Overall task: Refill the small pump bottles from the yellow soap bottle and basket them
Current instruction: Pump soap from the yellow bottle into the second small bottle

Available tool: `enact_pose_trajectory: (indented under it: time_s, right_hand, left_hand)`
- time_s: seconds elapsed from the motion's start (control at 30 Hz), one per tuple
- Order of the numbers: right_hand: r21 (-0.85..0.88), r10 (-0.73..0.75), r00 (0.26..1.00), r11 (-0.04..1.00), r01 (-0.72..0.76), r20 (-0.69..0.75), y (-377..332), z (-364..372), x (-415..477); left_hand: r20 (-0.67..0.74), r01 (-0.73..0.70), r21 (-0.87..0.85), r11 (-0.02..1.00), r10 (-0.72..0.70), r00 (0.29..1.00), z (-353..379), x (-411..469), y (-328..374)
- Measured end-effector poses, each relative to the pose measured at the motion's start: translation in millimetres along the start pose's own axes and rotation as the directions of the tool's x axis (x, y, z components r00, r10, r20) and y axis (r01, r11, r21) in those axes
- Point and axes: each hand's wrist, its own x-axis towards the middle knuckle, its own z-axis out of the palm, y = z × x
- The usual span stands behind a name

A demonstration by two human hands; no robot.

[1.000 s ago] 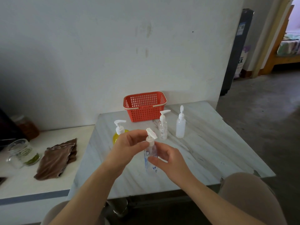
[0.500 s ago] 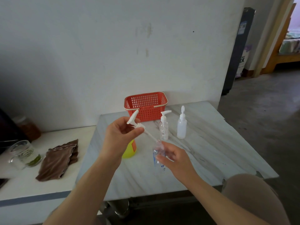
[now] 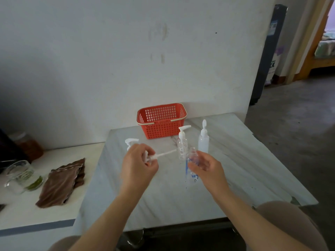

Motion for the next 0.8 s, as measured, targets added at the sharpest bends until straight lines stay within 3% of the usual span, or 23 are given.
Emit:
enact_pose_trajectory:
  time_s: [0.2, 0.37, 0.53, 0.8]
  right_hand:
    - [0.03, -0.015, 1.0, 0.999, 0.015, 0.0, 1, 1, 22]
    - [0.043, -0.018, 1.0, 0.999, 0.018, 0.002, 10, 4, 33]
    - [0.005, -0.021, 0.999, 1.0, 0.021, 0.025, 14, 2, 42]
    - [-0.104, -0.042, 0.998, 0.994, 0.047, 0.053, 13, 2, 37]
  left_hand:
    - [0.027, -0.205, 0.183, 0.961, 0.204, 0.979, 63, 1, -22]
    - [0.054, -0.12, 0.278, 0.953, 0.109, 0.993, 110, 20, -35]
    - [0.083, 0.008, 0.263, 0.965, -0.031, 0.996, 141, 37, -44]
    - [0.136, 0.058, 0.225, 0.973, -0.091, 0.987, 144, 33, -56]
